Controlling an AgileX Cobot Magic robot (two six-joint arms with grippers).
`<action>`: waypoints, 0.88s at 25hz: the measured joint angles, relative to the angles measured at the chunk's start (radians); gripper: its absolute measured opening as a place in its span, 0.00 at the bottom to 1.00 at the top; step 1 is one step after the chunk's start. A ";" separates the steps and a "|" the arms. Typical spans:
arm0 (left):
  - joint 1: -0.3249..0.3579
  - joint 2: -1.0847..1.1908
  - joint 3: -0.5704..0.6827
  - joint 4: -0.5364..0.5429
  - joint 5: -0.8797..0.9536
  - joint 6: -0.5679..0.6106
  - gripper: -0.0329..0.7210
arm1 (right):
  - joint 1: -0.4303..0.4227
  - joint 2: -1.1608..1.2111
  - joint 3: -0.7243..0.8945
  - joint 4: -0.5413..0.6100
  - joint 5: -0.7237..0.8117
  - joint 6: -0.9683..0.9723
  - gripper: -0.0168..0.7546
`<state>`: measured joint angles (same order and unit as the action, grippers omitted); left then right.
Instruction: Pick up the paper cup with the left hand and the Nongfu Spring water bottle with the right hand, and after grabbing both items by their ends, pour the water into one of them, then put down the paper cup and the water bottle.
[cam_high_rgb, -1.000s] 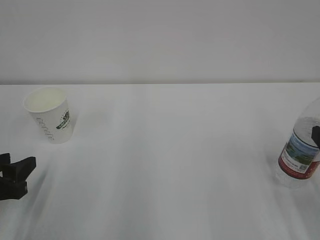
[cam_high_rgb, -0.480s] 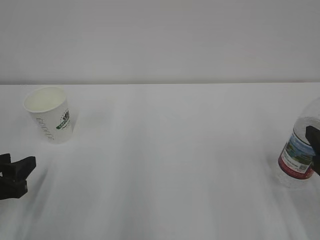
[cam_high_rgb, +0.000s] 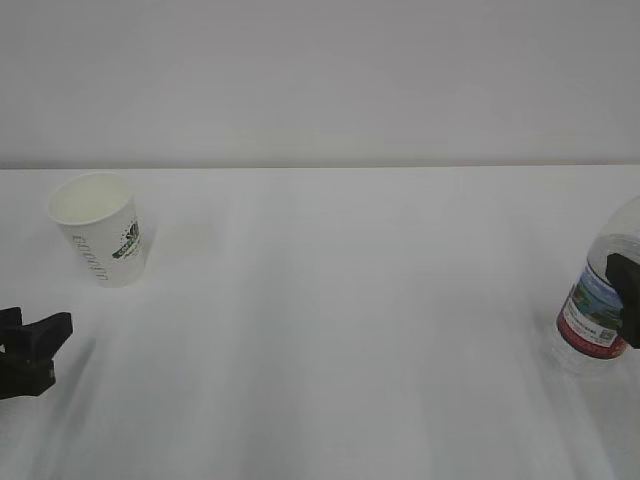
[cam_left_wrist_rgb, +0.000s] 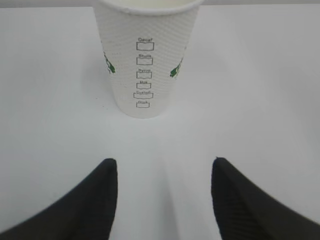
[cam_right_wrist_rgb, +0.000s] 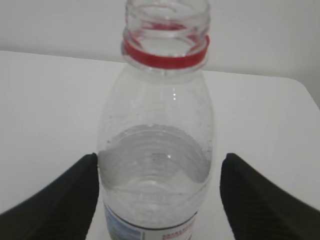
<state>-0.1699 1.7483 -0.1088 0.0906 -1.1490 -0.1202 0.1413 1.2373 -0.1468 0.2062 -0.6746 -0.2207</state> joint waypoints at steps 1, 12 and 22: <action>0.000 0.000 0.000 0.007 0.000 -0.002 0.62 | 0.000 0.000 0.000 -0.002 -0.001 0.001 0.76; 0.000 0.000 0.000 0.033 0.000 -0.004 0.62 | 0.000 0.061 0.013 -0.076 -0.039 0.063 0.76; 0.000 0.000 0.000 0.036 0.000 -0.006 0.62 | 0.000 0.237 0.080 -0.125 -0.315 0.067 0.76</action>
<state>-0.1699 1.7483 -0.1088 0.1263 -1.1490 -0.1258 0.1413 1.4740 -0.0666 0.0810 -0.9898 -0.1535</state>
